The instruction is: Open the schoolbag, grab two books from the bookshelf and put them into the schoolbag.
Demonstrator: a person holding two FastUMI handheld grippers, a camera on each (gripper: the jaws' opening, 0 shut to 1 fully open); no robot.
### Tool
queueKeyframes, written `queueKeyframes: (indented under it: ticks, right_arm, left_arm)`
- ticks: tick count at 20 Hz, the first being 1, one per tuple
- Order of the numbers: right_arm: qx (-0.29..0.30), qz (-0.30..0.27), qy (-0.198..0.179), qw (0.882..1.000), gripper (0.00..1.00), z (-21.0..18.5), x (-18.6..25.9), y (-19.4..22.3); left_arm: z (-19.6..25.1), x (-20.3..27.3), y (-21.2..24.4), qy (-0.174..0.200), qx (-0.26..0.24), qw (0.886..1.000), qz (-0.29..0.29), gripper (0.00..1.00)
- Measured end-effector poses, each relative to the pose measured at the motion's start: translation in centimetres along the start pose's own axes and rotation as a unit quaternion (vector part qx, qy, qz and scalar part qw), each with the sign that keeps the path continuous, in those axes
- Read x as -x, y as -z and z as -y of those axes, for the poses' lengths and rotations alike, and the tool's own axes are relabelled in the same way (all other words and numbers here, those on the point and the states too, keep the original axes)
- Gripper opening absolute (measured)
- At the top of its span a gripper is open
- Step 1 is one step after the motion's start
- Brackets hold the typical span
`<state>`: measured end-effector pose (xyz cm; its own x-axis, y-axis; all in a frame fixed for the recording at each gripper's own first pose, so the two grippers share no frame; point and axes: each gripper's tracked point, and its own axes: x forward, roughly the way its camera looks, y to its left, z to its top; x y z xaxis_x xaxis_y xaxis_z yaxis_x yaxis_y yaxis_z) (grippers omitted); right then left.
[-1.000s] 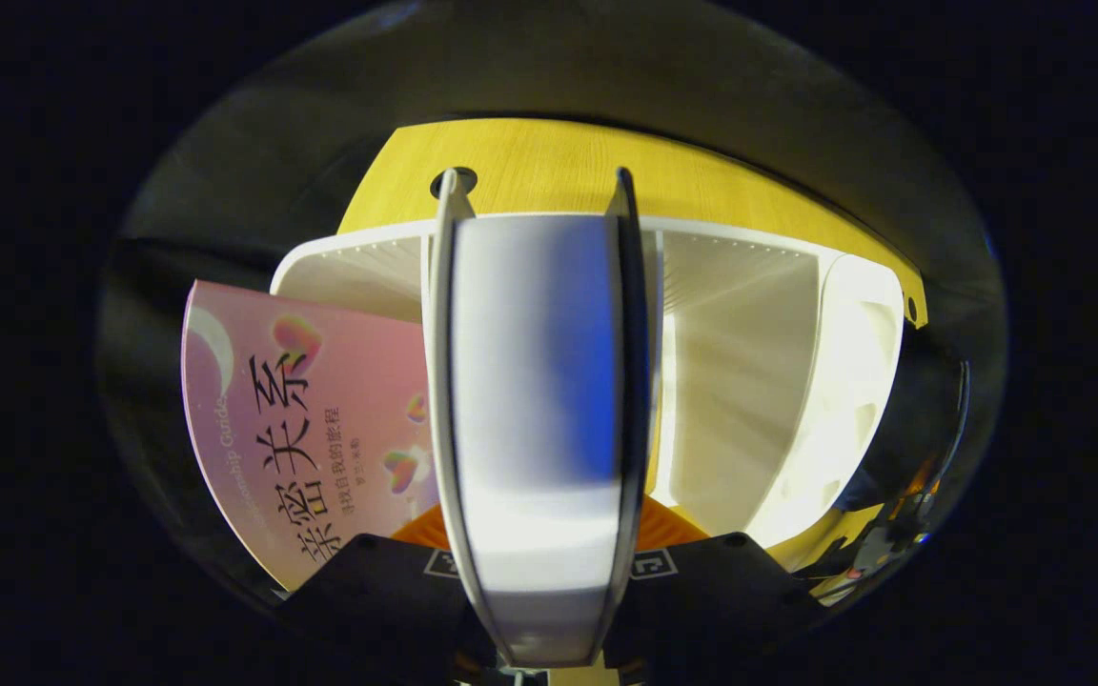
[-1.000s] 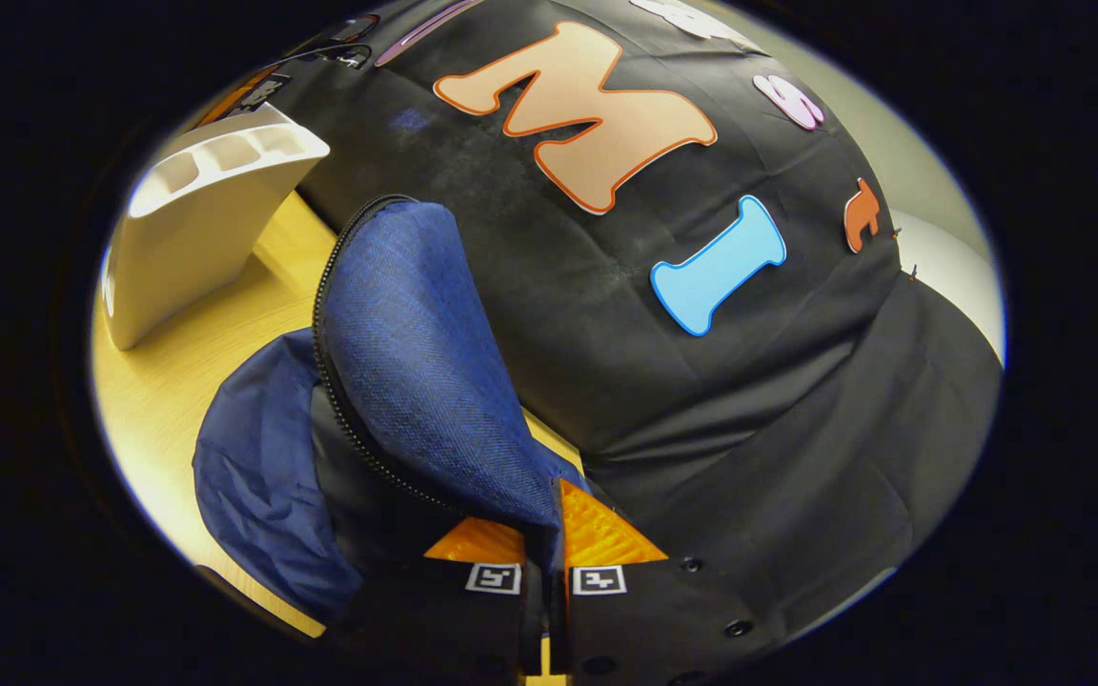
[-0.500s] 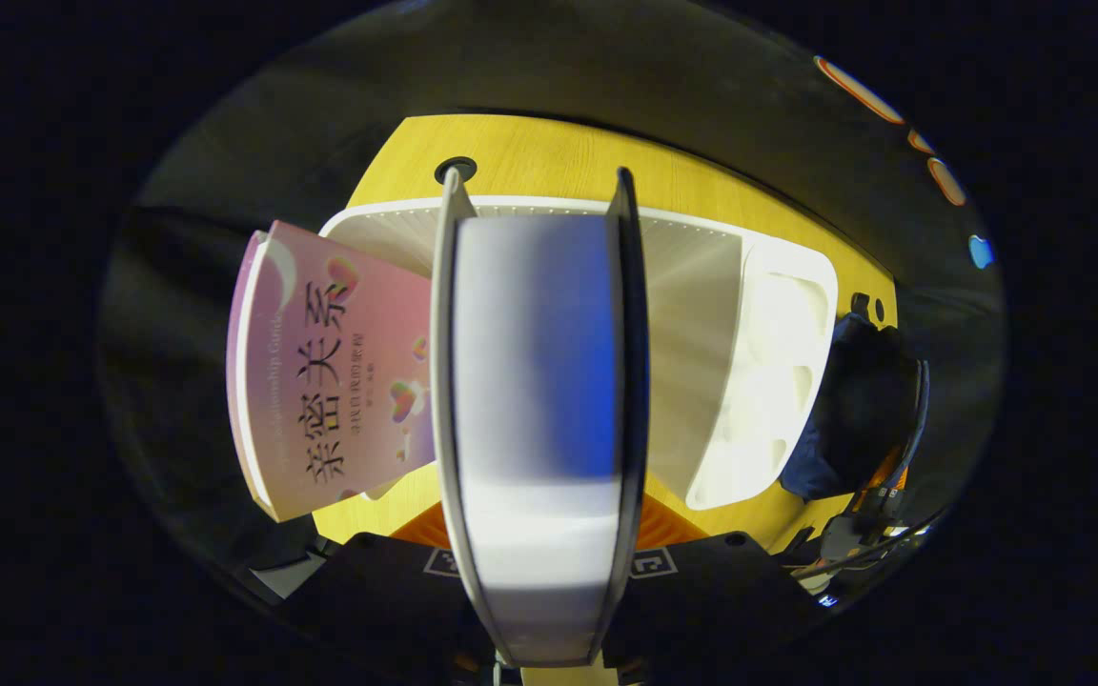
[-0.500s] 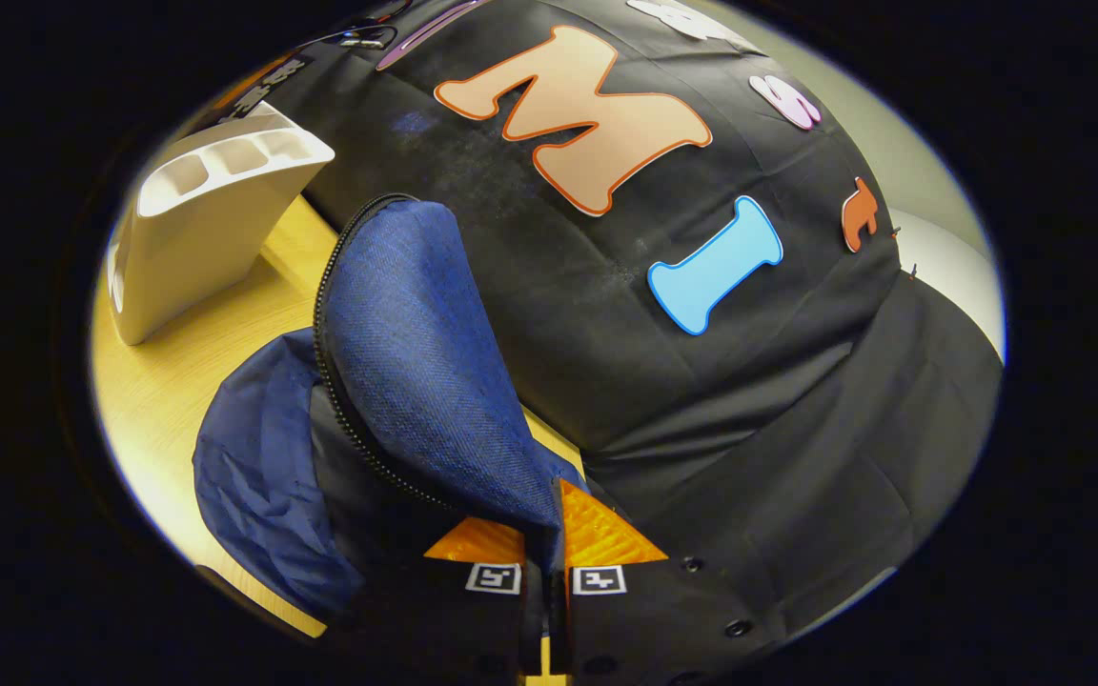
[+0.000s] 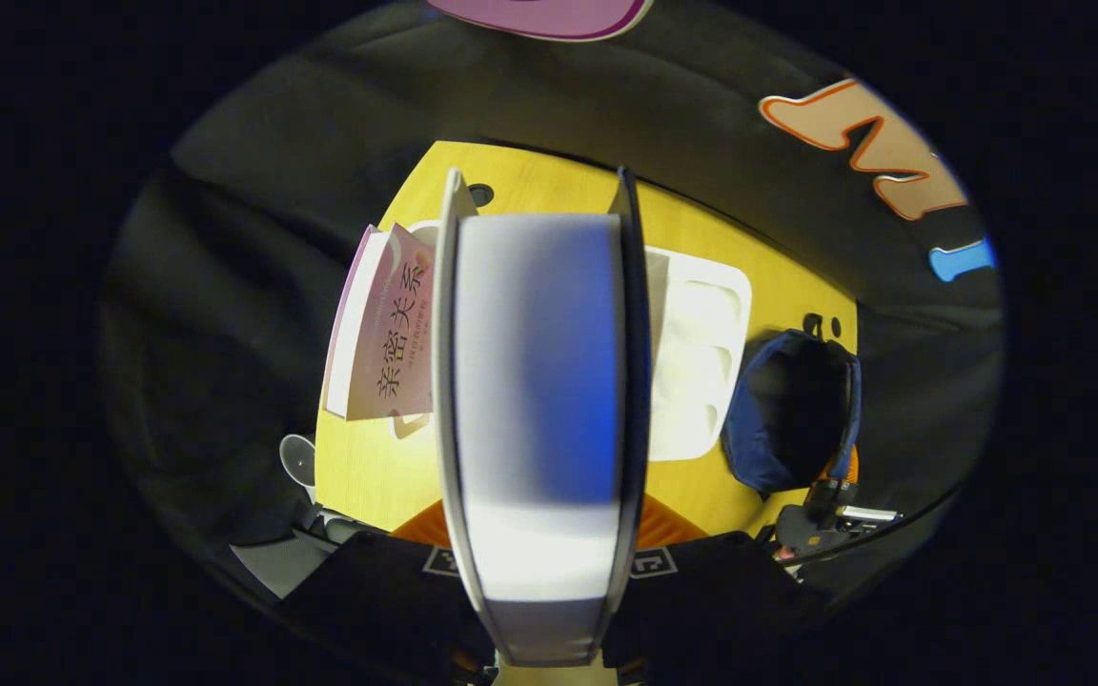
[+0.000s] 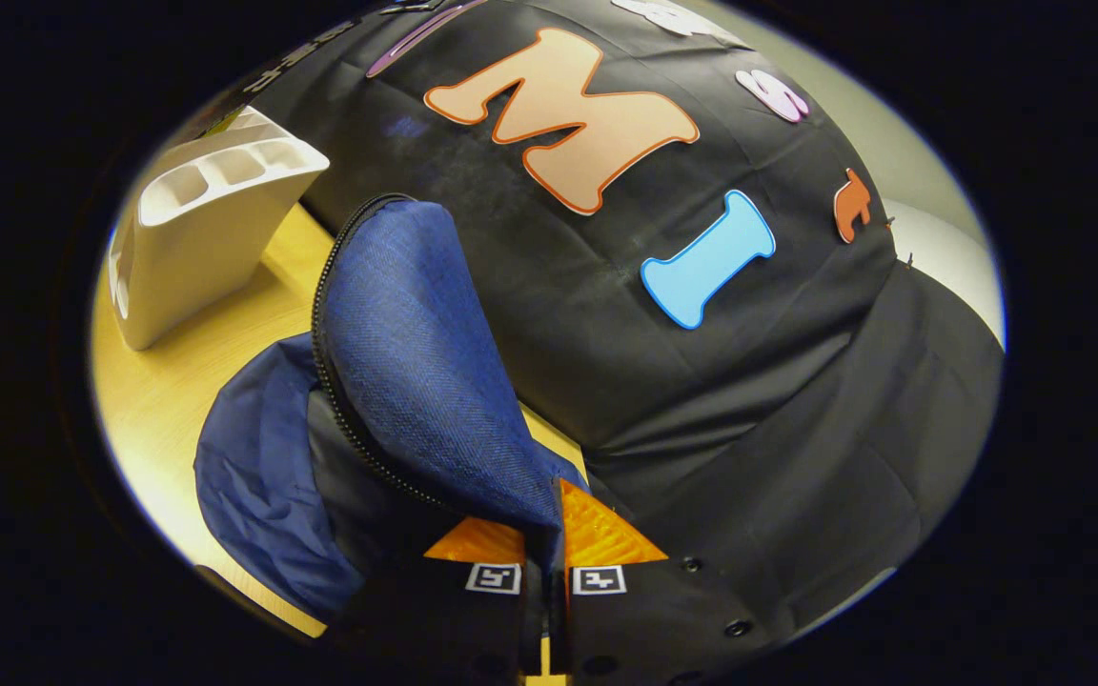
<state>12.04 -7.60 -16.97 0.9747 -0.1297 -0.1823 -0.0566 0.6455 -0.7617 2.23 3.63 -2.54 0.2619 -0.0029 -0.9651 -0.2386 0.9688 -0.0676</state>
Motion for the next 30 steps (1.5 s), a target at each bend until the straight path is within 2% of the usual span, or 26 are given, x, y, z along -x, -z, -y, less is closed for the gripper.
queueKeyframes:
  ticks: [7,13,17,22,26,30]
  right_arm:
    - [-0.033,-0.002,0.0,0.999,0.06,0.8,-0.1,0.2]
    - [-0.049,-0.004,-0.003,0.999,0.06,1.0,-0.1,0.1]
    - [-0.062,-0.007,-0.006,0.998,0.06,1.0,-0.2,0.2]
    - [-0.079,-0.01,-0.01,0.997,0.06,1.0,-0.5,0.1]
    - [-0.102,-0.015,-0.015,0.995,0.06,1.2,-0.6,0.3]
    - [-0.128,-0.019,-0.023,0.991,0.06,1.4,-0.6,0.3]
  left_arm:
    - [5.7,3.8,0.5,0.052,-0.037,0.997,0.05,0.4]
    - [14.1,2.5,0.5,0.137,-0.07,0.986,0.066,0.4]
    - [20.2,0.0,0.2,0.194,-0.09,0.974,0.081,0.39]
    - [24.4,-5.2,0.1,0.226,-0.103,0.964,0.096,0.39]
    - [28.1,-8.9,2.0,0.29,-0.082,0.949,0.092,0.39]
    - [31.0,-12.9,3.2,0.333,-0.052,0.936,0.098,0.39]
